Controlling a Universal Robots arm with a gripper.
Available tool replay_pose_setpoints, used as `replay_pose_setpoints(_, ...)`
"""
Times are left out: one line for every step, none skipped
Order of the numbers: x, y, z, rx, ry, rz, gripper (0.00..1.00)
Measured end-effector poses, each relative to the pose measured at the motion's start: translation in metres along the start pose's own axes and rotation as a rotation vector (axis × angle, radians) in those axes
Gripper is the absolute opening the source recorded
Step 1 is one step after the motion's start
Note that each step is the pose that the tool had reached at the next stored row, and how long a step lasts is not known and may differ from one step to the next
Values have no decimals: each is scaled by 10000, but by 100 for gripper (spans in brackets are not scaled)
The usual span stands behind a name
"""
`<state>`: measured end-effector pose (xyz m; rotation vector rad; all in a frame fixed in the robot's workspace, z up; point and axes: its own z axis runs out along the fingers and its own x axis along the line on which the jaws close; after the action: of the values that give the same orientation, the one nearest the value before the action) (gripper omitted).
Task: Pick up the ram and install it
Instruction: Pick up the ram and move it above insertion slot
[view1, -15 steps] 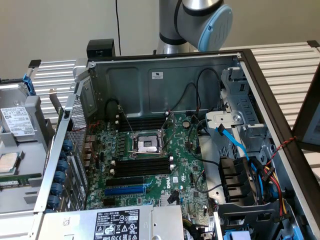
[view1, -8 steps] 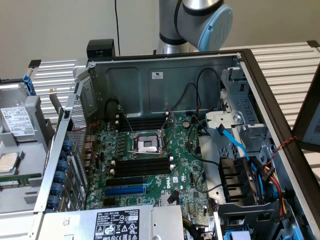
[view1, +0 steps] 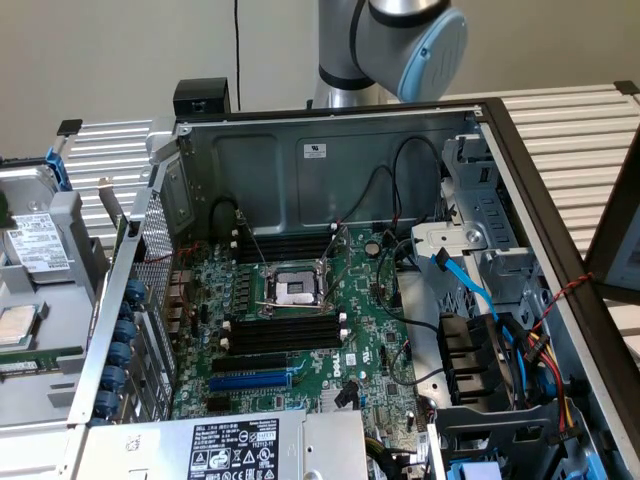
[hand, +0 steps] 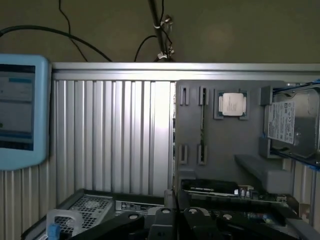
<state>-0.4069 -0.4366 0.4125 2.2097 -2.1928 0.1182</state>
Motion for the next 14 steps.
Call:
replay_pose_setpoints(2, -43, 1, -3, 1, 1, 13)
replay_pose_setpoints(6, -92, 4, -4, 0, 0, 13)
replay_pose_setpoints(11, -137, 6, -6, 0, 0, 13)
replay_pose_setpoints(15, -181, 7, -9, 1, 0, 13)
replay_pose_setpoints(20, -226, 9, -10, 0, -1, 13)
replay_pose_setpoints(25, -271, 11, -13, 0, -1, 13)
replay_pose_setpoints(30, -318, 13, -14, 0, 0, 13)
replay_pose_setpoints(34, -361, 15, -15, 0, 0, 13)
replay_pose_setpoints(40, -409, 16, -16, 0, -1, 13)
replay_pose_setpoints(45, -454, 18, -16, 1, -2, 13)
replay_pose_setpoints(51, -498, 21, -16, 0, -1, 13)
replay_pose_setpoints(57, -546, 23, -15, 0, -1, 13)
replay_pose_setpoints(62, -590, 25, -15, 0, 0, 13)
replay_pose_setpoints(67, -634, 27, -15, 0, -1, 13)
